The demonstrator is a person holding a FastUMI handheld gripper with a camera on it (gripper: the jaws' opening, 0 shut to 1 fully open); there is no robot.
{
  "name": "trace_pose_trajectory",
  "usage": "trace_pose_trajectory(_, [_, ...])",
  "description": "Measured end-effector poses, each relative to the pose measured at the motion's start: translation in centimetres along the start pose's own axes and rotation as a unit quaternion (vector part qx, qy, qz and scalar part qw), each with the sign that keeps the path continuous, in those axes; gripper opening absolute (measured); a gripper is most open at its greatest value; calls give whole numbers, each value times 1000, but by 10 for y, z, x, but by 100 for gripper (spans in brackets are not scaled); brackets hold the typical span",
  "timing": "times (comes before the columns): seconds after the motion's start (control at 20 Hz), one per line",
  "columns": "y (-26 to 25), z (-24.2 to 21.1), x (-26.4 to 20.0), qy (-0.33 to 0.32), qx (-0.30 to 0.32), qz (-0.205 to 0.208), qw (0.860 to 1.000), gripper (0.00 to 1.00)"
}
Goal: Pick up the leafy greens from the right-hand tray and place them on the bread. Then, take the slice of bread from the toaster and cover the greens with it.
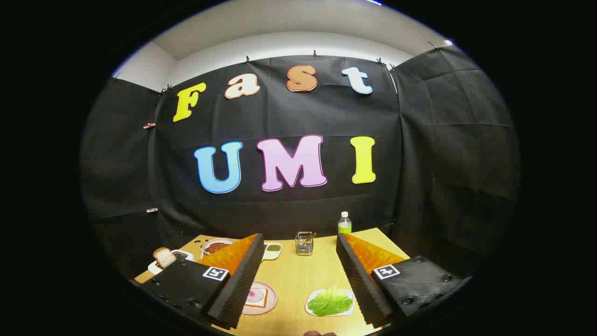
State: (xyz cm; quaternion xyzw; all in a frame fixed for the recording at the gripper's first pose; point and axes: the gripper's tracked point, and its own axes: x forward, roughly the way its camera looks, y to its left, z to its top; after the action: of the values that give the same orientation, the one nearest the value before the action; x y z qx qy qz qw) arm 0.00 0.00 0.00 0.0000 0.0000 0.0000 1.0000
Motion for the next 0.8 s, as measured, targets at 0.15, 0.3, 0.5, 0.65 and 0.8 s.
trace_pose_trajectory(0.15, [-4,-3,2,3,-11,2,1000,96])
trace_pose_trajectory(0.3, [-4,-7,2,7,-11,4,1000,96])
trace_pose_trajectory(0.5, [-4,-16,4,19,-16,8,1000,96])
trace_pose_trajectory(0.65, [-7,-21,6,25,-15,10,1000,96])
trace_pose_trajectory(0.8, [-7,-26,9,32,-11,12,999,96])
